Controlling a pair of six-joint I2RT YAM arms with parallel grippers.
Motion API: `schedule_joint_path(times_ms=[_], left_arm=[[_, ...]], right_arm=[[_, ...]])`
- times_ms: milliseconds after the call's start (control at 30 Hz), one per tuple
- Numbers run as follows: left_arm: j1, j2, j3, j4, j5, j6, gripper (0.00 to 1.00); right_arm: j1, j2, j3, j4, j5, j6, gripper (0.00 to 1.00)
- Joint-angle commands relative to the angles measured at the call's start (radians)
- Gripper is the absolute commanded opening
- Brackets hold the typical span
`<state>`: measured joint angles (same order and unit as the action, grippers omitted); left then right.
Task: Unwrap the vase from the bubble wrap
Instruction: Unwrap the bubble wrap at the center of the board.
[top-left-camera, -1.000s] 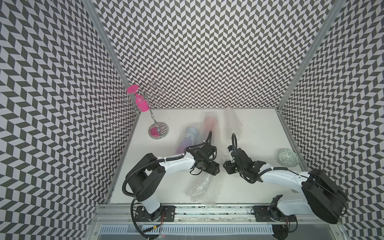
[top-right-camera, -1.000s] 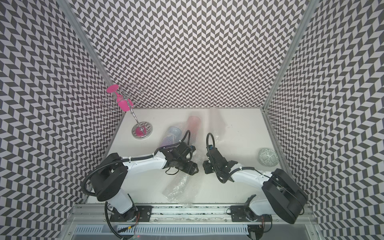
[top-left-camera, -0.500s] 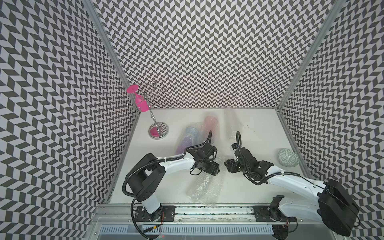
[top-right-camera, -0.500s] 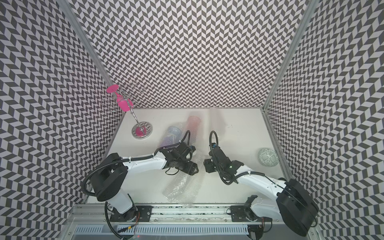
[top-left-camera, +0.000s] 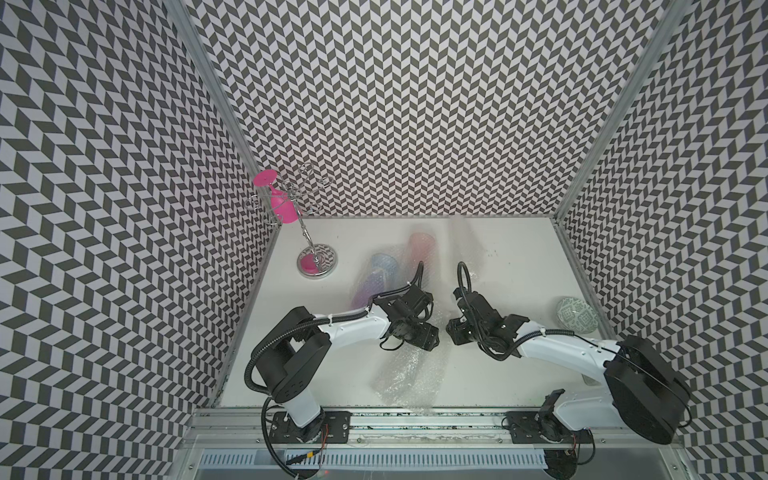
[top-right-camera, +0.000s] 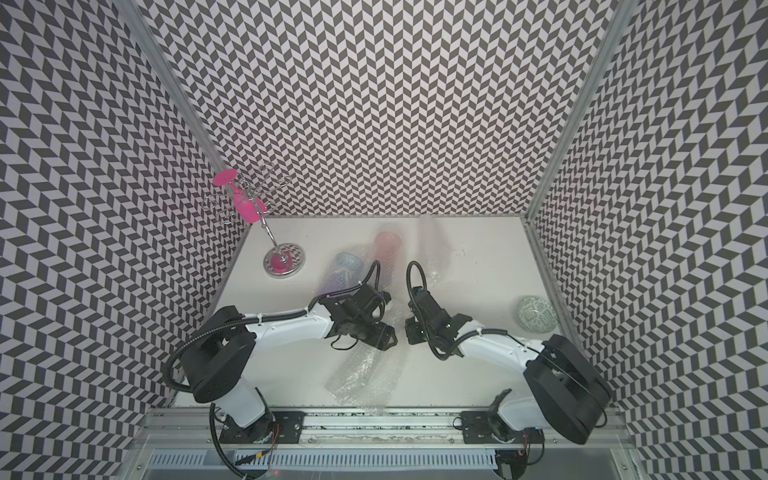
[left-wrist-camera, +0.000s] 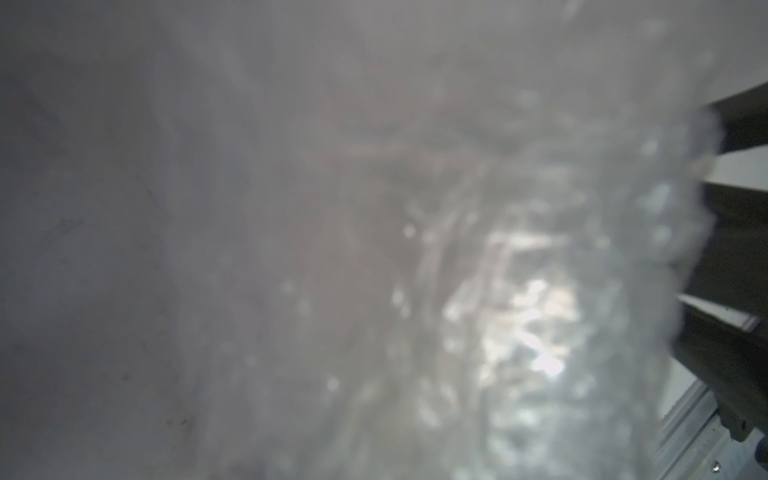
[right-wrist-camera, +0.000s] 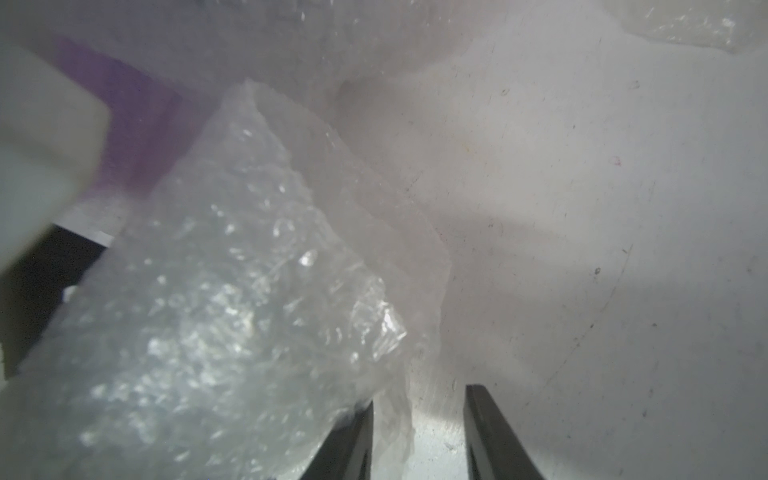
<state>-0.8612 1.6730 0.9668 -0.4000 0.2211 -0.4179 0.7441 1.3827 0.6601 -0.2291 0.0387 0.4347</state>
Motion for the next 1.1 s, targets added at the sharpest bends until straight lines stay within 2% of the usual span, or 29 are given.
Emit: schedule_joint_path(times_ms=[0, 533, 667, 800, 967, 1067], left_arm=[[-0.006, -0.028, -0.013, -0.013, 0.008, -0.005, 0.30], [-0.032, -0.011, 0.000, -0.017, 0.005, -0.009, 0.30], [-0.032, -0.012, -0.005, -0.013, 0.010, -0.015, 0.30], [-0.031, -0.017, -0.007, -0.017, 0.004, -0.015, 0.30], [-0.034, -0.012, -0.006, -0.030, -0.019, -0.010, 0.30], [-0.039, -0.005, -0.005, -0.051, -0.052, 0.004, 0.30]], right_arm=[[0.005, 0.014, 0.028, 0.064, 0.036, -0.011, 0.29], [0.006, 0.075, 0.099, 0.073, 0.084, -0.051, 0.26], [0.008, 0.079, 0.106, 0.078, 0.081, -0.065, 0.14], [0.009, 0.023, 0.064, 0.119, 0.080, -0.065, 0.00], [0.009, -0.099, -0.020, 0.205, 0.090, -0.060, 0.00], [0.008, -0.171, -0.084, 0.273, 0.116, -0.012, 0.00]])
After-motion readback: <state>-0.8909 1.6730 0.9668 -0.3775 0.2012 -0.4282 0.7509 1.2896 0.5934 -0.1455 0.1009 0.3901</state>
